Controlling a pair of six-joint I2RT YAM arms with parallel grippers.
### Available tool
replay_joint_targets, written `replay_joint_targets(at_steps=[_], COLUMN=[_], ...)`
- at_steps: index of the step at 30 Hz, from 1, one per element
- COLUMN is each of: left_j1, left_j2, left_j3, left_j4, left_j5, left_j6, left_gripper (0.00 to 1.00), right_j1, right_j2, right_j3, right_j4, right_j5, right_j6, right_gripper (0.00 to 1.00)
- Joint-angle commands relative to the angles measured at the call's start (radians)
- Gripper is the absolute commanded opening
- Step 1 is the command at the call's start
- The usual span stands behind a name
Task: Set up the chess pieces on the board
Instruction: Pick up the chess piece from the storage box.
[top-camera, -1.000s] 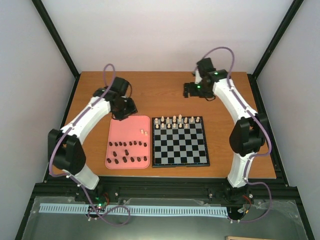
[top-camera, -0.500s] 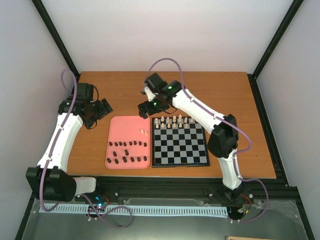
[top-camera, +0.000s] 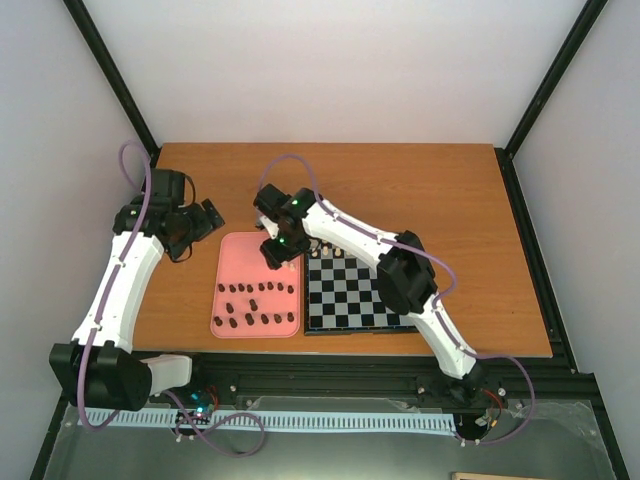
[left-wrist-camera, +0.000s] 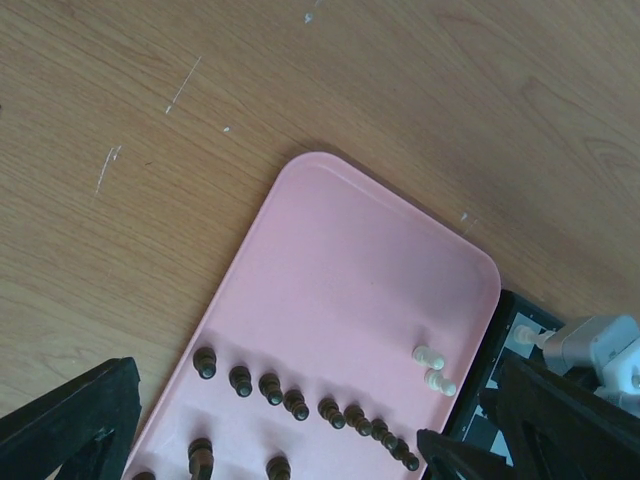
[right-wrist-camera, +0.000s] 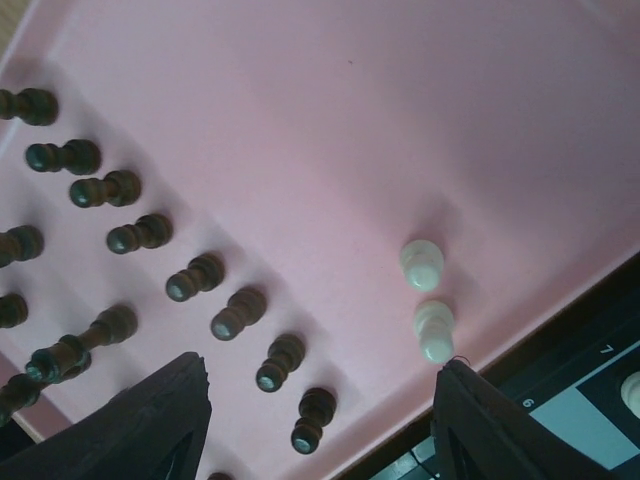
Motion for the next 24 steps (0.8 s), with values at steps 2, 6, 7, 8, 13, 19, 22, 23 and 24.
replay_joint_targets(at_steps=[2,6,7,8,13,19,22,23,24], left_j1=[0.01,0.01,0.01,0.01,0.01,0.01,0.009,0.01,0.01], left_j2=[-0.024,-0.037,-0.037,-0.038,-0.044,-0.057,-0.061,-0.063,-0.065], left_j3=[-0.022,-0.033,-0.033,-0.031,-0.037,-0.044,-0.046,-0.047,-0.048], left_j4=[0.005,0.013,0.012,0.01,0.006,0.005,0.003,0.003,0.002], left_j5=[0.013,0.021,0.021,0.021,0.024,0.026,0.027,0.027,0.026], left_j6=[0.02,0.02,0.021,0.023,0.024,0.022,0.02,0.02,0.02], left_gripper=[0.99,0.99,0.99,0.99,0.99,0.99,0.99,0.99,0.99], right_j1=[-0.006,-0.006,-0.006,-0.006,-0.008,-0.008,-0.008,-0.008,-0.008], right_j2=[0.032,0.057,0.063,0.074,0.1,0.115,0.12,0.121,0.126], right_j3=[0.024,0.027,0.031,0.033,0.057,0.063,0.069,0.072,0.076], right_j4=[-0.029,-0.024,-0.023,-0.022,-0.023,-0.01,-0.005,-0.001,0.0], right_j5=[0.026,0.06,0.067,0.072,0.077,0.094,0.105,0.108,0.107], right_j6=[0.007,-0.002,-0.003,-0.005,-0.004,-0.003,-0.002,-0.002,-0.003], right_gripper=[0.61,0.6,0.57,0.54,0.52,0.43,0.42,0.42,0.42])
